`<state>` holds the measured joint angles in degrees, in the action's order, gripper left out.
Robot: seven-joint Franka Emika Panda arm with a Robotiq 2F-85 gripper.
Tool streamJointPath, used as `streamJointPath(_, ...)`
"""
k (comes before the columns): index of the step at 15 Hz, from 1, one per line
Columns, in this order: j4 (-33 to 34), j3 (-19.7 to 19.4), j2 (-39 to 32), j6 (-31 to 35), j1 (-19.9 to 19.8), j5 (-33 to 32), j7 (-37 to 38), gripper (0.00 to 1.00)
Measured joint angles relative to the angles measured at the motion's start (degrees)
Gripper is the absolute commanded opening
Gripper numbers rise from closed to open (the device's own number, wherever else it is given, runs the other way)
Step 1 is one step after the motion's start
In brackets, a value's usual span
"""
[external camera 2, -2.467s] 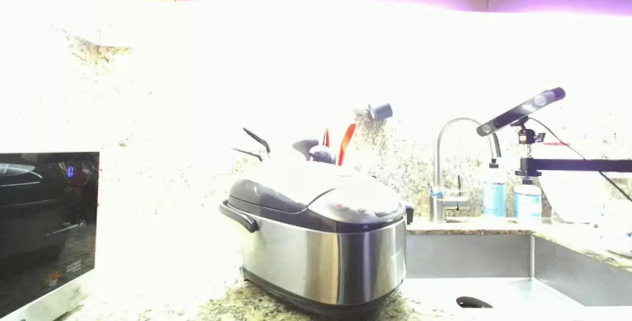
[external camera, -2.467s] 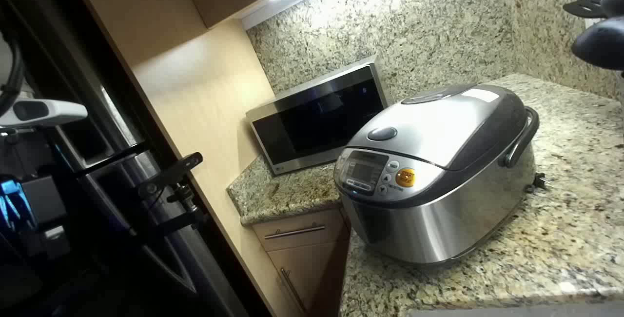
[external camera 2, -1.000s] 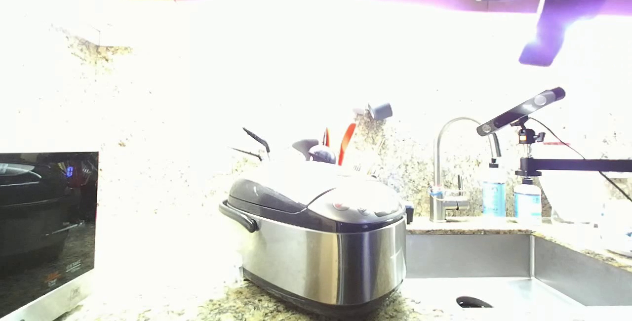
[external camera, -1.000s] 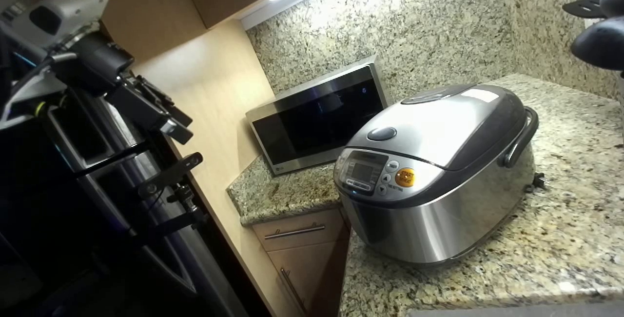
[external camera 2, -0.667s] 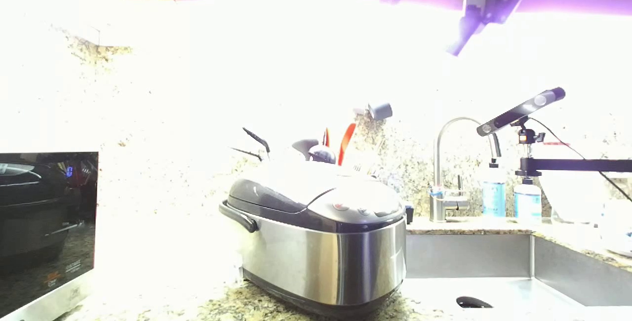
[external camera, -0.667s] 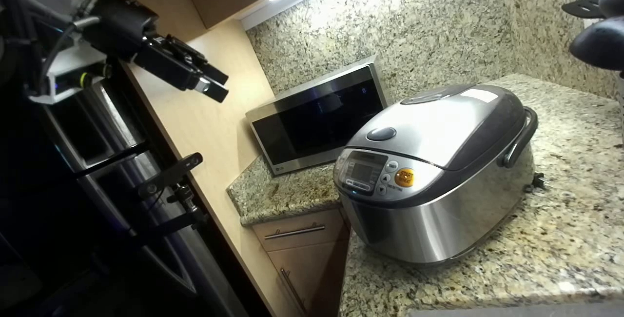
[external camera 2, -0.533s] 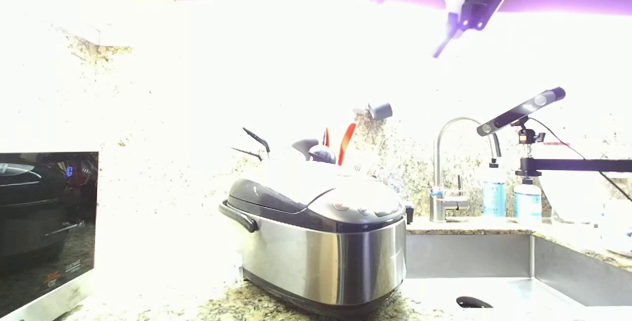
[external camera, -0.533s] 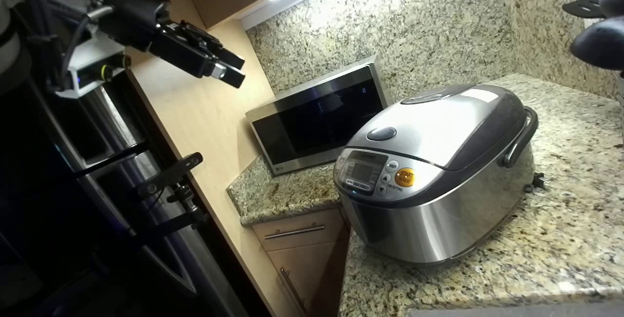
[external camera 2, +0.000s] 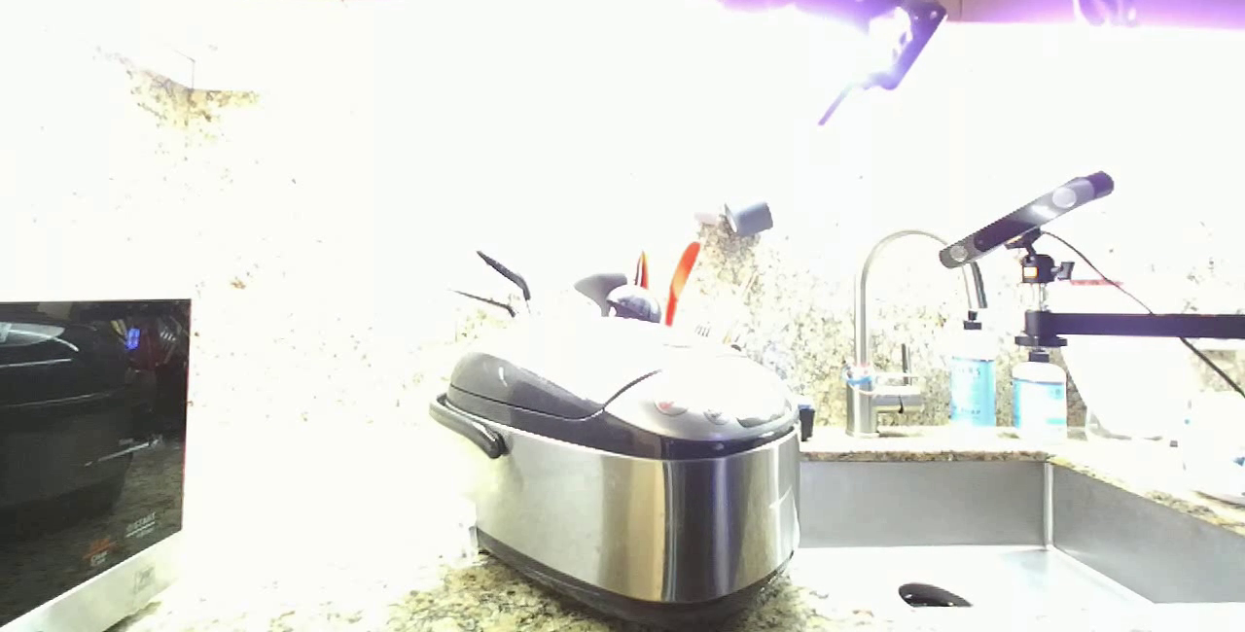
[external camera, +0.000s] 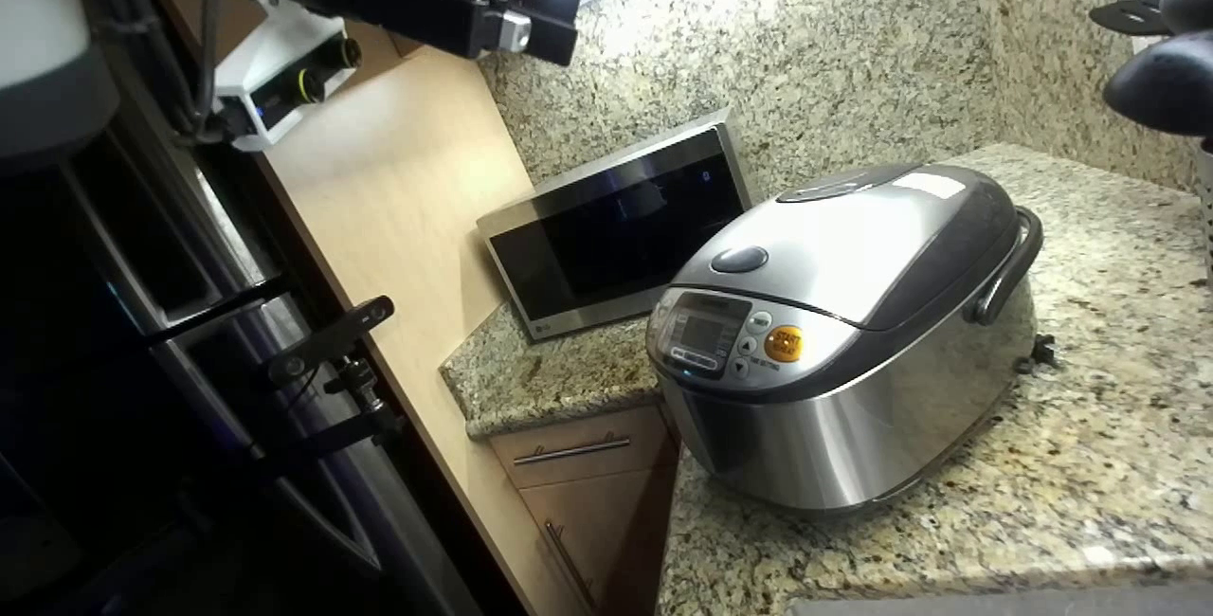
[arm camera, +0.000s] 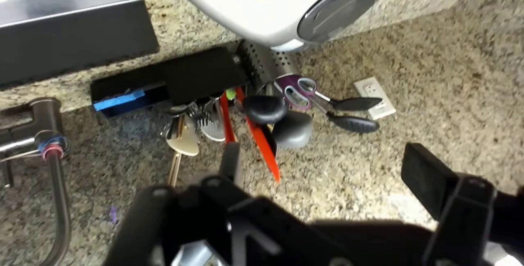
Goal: Pick up an orange ladle and put it on the counter top
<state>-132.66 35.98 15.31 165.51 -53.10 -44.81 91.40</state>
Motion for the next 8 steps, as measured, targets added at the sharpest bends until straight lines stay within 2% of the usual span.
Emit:
streamJointPath(3,2.59,8.13,0.59,-1.7,-10.25,-8.22,13.01,1.0)
streamJointPath(4,2.74,9.11,0.6,-1.97,-11.29,-8.79,14.04,1.0)
streamJointPath(8,2.64,8.83,0.44,-1.96,-10.76,-8.63,13.59,1.0)
